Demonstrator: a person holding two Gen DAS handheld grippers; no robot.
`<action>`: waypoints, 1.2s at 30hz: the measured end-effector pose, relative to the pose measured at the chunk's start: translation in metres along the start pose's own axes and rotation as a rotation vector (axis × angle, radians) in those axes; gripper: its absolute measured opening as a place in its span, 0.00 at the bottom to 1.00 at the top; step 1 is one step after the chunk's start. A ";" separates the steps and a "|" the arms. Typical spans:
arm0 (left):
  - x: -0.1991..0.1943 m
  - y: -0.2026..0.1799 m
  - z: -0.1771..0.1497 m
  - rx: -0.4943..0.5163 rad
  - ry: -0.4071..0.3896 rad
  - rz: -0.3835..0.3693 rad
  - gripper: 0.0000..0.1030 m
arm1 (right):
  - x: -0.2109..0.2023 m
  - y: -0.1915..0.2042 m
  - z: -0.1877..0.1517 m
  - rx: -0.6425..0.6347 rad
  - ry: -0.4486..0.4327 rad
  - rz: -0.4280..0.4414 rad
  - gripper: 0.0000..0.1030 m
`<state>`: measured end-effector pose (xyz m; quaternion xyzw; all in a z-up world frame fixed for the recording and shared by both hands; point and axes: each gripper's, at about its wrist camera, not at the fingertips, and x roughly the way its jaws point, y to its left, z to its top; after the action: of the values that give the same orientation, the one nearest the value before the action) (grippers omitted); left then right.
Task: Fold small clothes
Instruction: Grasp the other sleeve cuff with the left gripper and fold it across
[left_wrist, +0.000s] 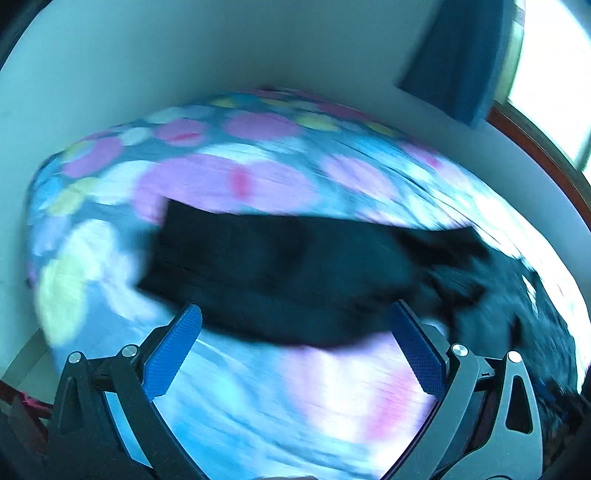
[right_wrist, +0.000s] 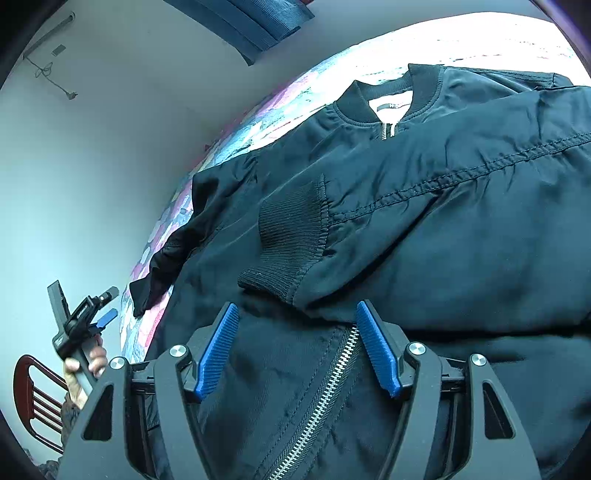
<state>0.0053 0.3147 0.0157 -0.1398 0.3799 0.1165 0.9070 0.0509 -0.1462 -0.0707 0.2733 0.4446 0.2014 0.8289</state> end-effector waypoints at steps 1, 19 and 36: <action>0.004 0.021 0.008 -0.028 0.010 0.003 0.98 | 0.000 0.001 0.000 -0.002 -0.001 0.000 0.66; 0.103 0.124 0.057 -0.102 0.157 -0.262 0.98 | 0.001 0.000 -0.003 -0.007 -0.013 0.010 0.72; 0.079 0.110 0.053 0.006 0.139 -0.094 0.18 | 0.004 0.003 -0.002 -0.013 -0.025 0.009 0.74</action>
<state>0.0587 0.4437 -0.0239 -0.1623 0.4354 0.0628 0.8833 0.0505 -0.1412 -0.0721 0.2726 0.4317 0.2045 0.8352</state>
